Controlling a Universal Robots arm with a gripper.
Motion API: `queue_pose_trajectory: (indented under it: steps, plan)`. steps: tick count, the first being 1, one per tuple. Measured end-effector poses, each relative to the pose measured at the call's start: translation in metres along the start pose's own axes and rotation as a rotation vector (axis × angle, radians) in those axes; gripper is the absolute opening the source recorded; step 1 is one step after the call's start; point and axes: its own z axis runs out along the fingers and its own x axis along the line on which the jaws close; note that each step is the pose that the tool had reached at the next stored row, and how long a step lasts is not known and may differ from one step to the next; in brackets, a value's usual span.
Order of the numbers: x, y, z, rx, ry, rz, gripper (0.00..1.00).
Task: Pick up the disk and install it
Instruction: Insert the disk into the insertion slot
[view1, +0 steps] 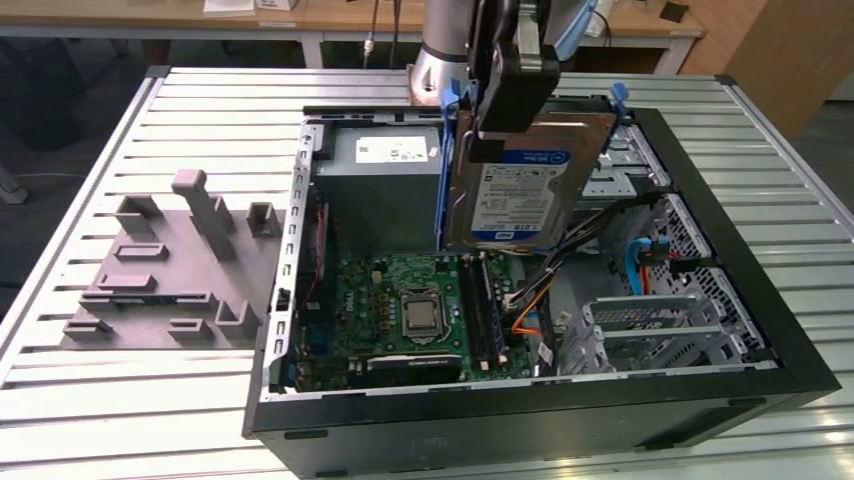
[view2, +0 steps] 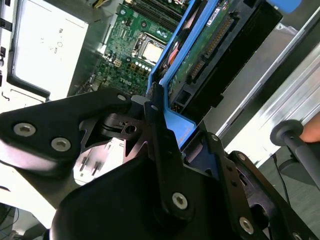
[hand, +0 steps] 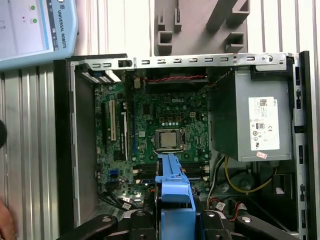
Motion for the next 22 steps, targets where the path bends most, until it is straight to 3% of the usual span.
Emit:
queue_pose_trajectory:
  steps: [5,8,15,22]
  plan:
    - [-0.0003,-0.01,0.0002,0.0,0.0,0.0,0.37]
    - [0.0009,-0.0109,0.0004,0.0,0.0004,0.0,0.37]
    - [0.018,-0.0119,0.0011,0.0,0.0008,0.0,0.37]
    - [0.0203,-0.0225,0.0012,0.0,0.001,0.0,0.37]
